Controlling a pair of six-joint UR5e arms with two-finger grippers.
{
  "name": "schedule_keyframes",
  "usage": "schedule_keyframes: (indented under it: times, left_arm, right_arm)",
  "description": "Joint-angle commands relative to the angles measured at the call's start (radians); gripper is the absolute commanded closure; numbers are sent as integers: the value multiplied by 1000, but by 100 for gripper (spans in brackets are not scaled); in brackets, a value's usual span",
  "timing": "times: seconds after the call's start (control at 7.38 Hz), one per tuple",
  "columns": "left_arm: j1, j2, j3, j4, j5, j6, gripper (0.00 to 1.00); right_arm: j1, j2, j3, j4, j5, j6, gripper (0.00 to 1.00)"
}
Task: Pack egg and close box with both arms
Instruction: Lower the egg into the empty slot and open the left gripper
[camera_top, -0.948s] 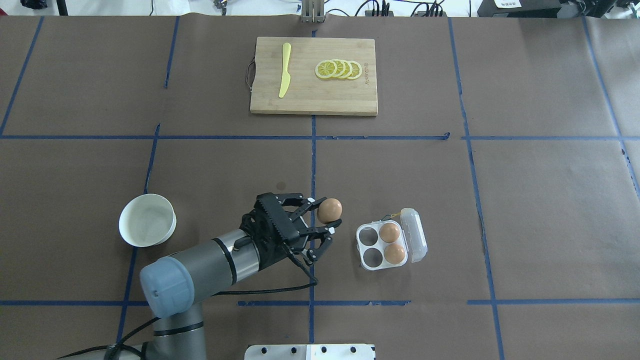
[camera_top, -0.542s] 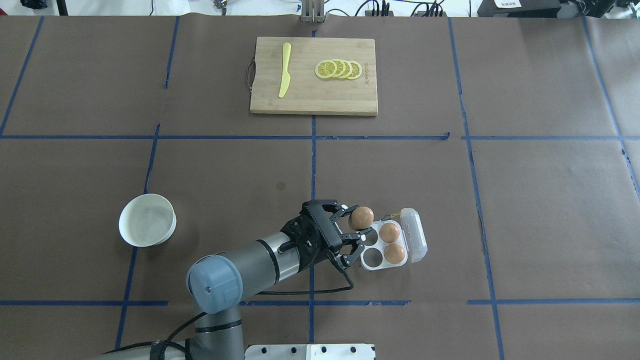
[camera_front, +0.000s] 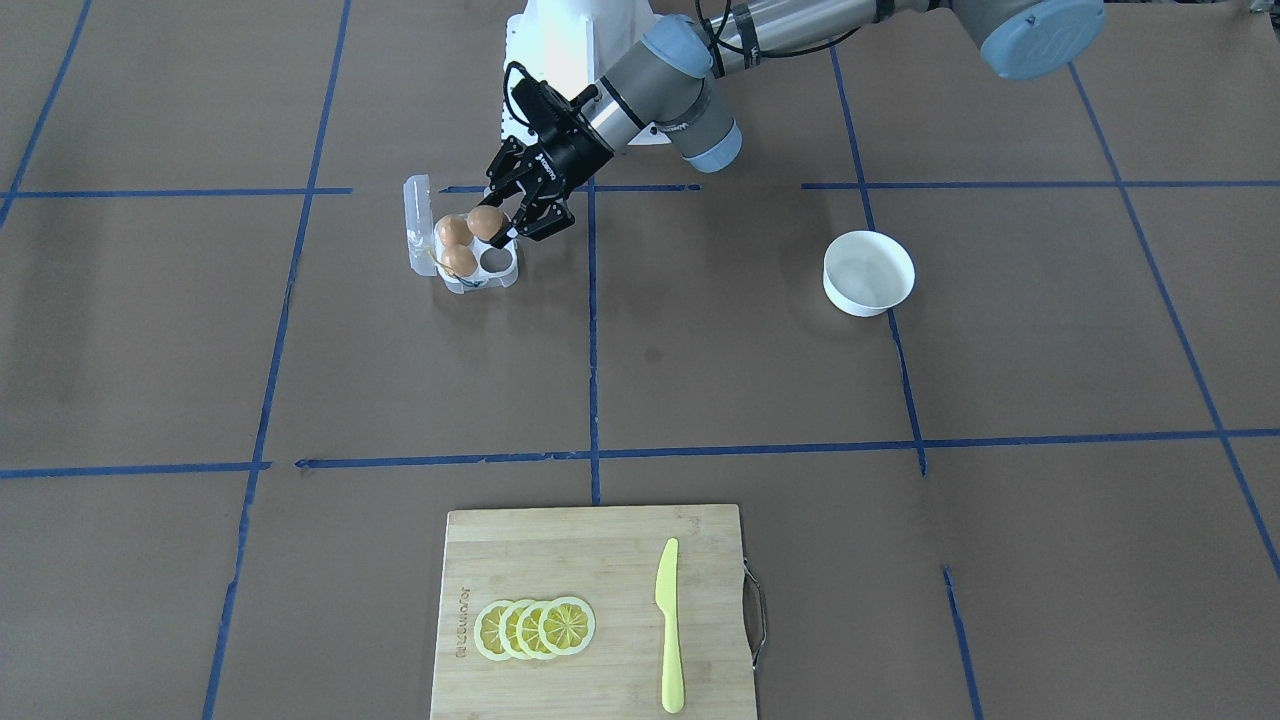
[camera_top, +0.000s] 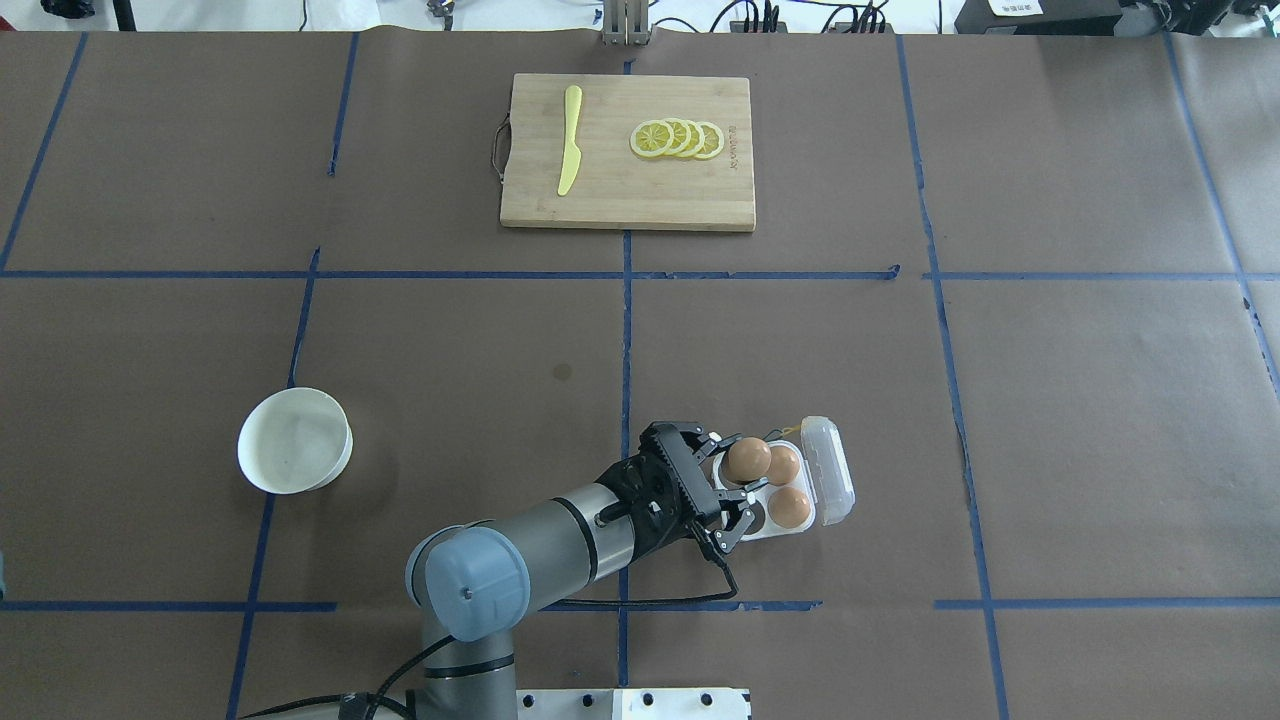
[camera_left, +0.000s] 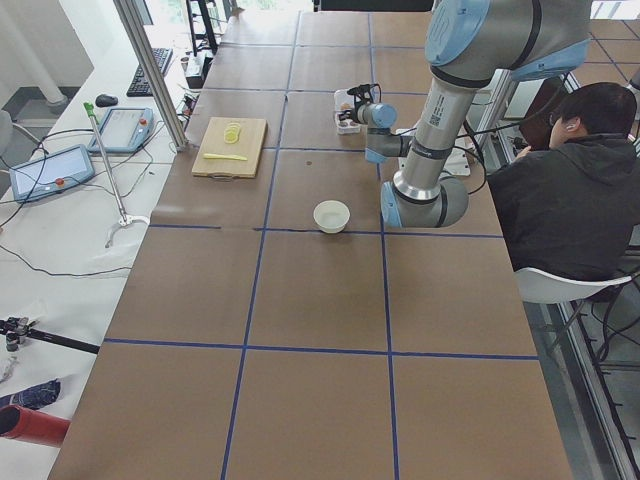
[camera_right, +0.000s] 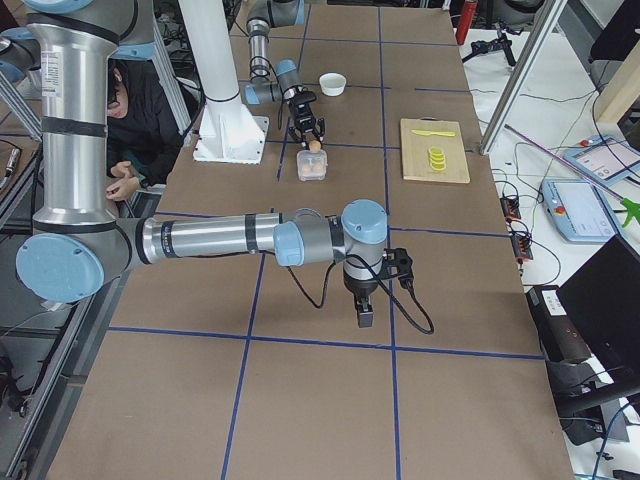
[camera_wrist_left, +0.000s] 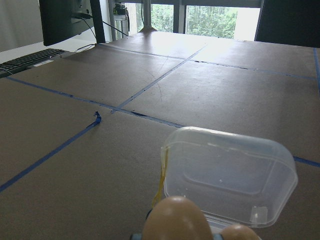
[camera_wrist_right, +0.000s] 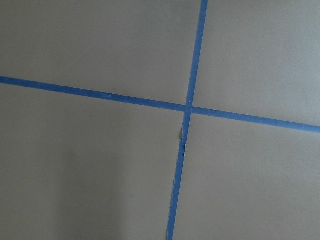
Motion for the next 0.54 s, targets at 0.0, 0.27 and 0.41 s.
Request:
schedule_keyframes:
  times: [0.0, 0.27, 0.41]
  left_arm:
    - [12, -1, 12, 0, 0, 0, 35]
    - [16, -1, 11, 1, 0, 0, 33]
    - [14, 1, 0, 1, 0, 0, 30]
  right_arm:
    - [1, 0, 0, 0, -1, 0, 0]
    - [1, 0, 0, 0, -1, 0, 0]
    - [-1, 0, 0, 0, -1, 0, 0]
